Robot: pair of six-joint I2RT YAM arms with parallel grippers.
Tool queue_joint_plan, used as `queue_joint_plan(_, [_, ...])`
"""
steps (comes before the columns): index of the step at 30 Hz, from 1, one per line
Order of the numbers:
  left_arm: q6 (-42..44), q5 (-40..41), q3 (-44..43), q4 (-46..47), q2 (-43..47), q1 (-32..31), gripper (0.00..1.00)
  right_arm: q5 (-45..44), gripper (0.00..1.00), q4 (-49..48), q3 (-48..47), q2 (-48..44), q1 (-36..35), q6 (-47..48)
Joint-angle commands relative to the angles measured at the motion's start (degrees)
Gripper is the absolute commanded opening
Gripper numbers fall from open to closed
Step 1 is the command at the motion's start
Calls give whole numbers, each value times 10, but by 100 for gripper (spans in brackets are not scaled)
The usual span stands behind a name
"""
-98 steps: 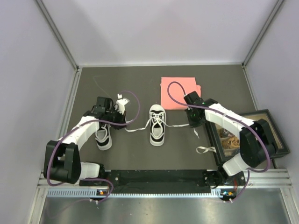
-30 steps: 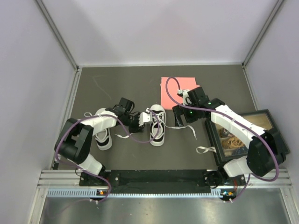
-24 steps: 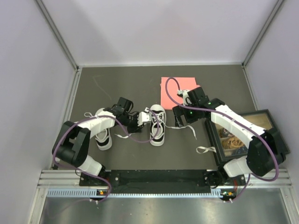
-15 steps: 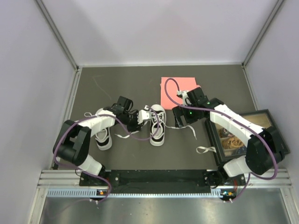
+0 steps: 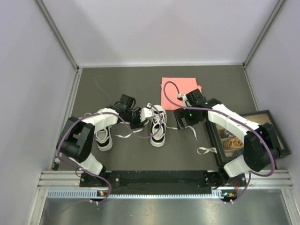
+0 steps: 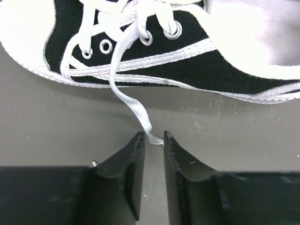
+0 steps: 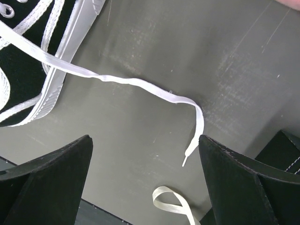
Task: Tie the shoes
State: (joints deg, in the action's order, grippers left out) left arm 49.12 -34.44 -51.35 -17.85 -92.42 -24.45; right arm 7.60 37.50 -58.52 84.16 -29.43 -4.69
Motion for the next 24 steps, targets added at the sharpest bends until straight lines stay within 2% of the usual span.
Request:
queue_joint_plan(1, [23, 6, -9, 8, 4, -3, 32, -2, 93, -1, -9, 0, 6, -5])
queue_joint_plan(2, [24, 9, -6, 8, 4, -3, 37, 0, 93, -2, -11, 1, 6, -4])
queue_joint_plan(4, [32, 16, -3, 4, 1, -3, 36, 1, 93, -3, -12, 3, 5, -7])
queue_joint_plan(9, [21, 4, -1, 18, -4, -2, 23, 0, 93, -2, -12, 10, 5, -5])
queue_joint_plan(14, [24, -4, -11, 32, -16, -7, 25, 5, 93, 1, -6, 26, 5, -9])
queue_joint_plan(18, [26, -10, -15, 29, -21, -10, 23, 1, 93, 8, -5, 37, 6, -15])
queue_joint_plan(21, [39, -17, -16, 8, -12, -11, 15, -5, 91, 11, -5, 43, 5, -19])
queue_joint_plan(22, [40, -23, -16, 2, -1, -11, 5, -8, 90, 13, -5, 43, 5, -21])
queue_joint_plan(24, [42, -45, -17, -11, 21, -10, 0, -21, 89, 17, -5, 48, 5, -25])
